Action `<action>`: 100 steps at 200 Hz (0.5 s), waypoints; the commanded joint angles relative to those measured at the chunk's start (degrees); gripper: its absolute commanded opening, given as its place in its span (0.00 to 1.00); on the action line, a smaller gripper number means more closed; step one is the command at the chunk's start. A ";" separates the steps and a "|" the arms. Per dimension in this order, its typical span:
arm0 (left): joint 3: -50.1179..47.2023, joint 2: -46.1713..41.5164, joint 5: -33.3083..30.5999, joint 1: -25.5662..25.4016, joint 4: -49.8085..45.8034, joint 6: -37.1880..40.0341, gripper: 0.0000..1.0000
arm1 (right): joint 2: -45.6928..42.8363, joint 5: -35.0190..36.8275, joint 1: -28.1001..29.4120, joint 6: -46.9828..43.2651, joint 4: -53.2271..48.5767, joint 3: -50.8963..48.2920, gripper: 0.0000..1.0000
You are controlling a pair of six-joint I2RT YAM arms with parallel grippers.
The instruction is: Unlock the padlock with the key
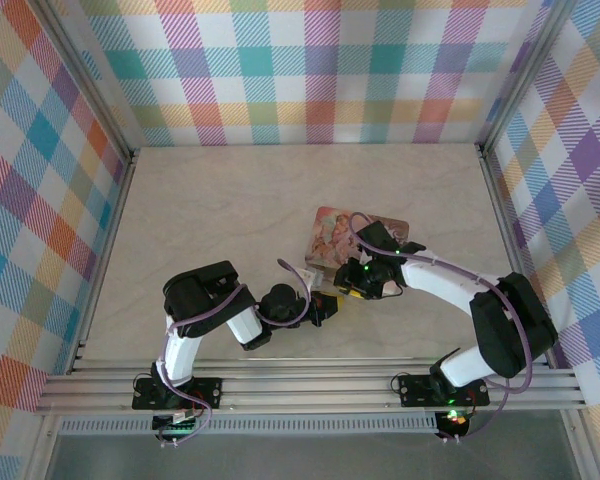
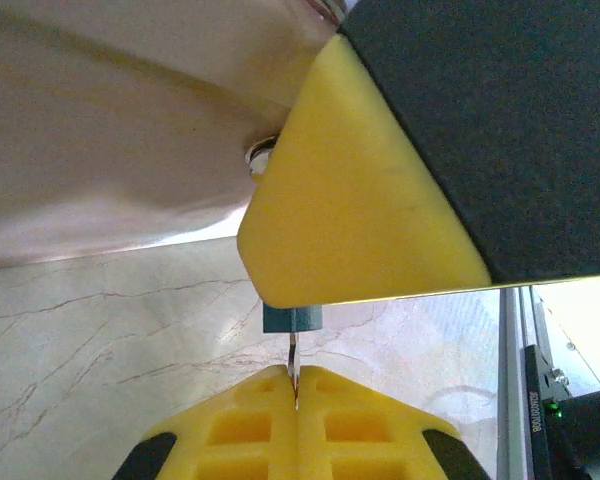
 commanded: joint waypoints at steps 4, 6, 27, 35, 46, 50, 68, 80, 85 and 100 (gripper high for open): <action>1.87 1.75 -0.10 -0.77 -4.22 1.11 0.00 | 0.48 -3.64 0.09 3.97 -6.37 -0.03 0.48; 1.94 1.65 -0.15 -0.77 -4.42 1.15 0.00 | 0.11 -3.34 0.10 4.10 -6.51 0.03 0.49; 2.22 0.69 -0.19 -0.77 -6.33 1.47 0.00 | -4.04 0.03 0.09 6.77 -6.88 -0.77 0.53; 2.21 0.33 -0.12 -0.77 -7.11 1.46 0.00 | -5.85 1.35 0.10 8.32 -6.28 -1.80 0.55; 2.24 -0.34 0.19 -0.77 -8.15 1.46 0.00 | -8.24 2.63 0.16 10.77 -4.44 -4.00 0.58; 2.23 -0.62 0.30 -0.77 -8.51 1.46 0.00 | -9.03 2.91 0.18 11.77 -3.52 -5.00 0.58; 2.18 -2.12 1.01 -0.77 -10.47 1.35 0.00 | -11.74 3.86 0.34 14.96 0.02 -8.96 0.59; 2.06 -3.30 1.43 -0.77 -11.55 1.14 0.00 | -12.99 4.62 0.44 16.01 1.16 -10.46 0.59; 2.04 -3.79 1.51 -0.77 -11.99 1.13 0.00 | -13.33 4.86 0.43 16.15 1.44 -10.98 0.59; 1.95 -4.79 1.93 -0.77 -12.77 0.78 0.00 | -13.93 5.24 0.56 15.98 2.87 -12.01 0.59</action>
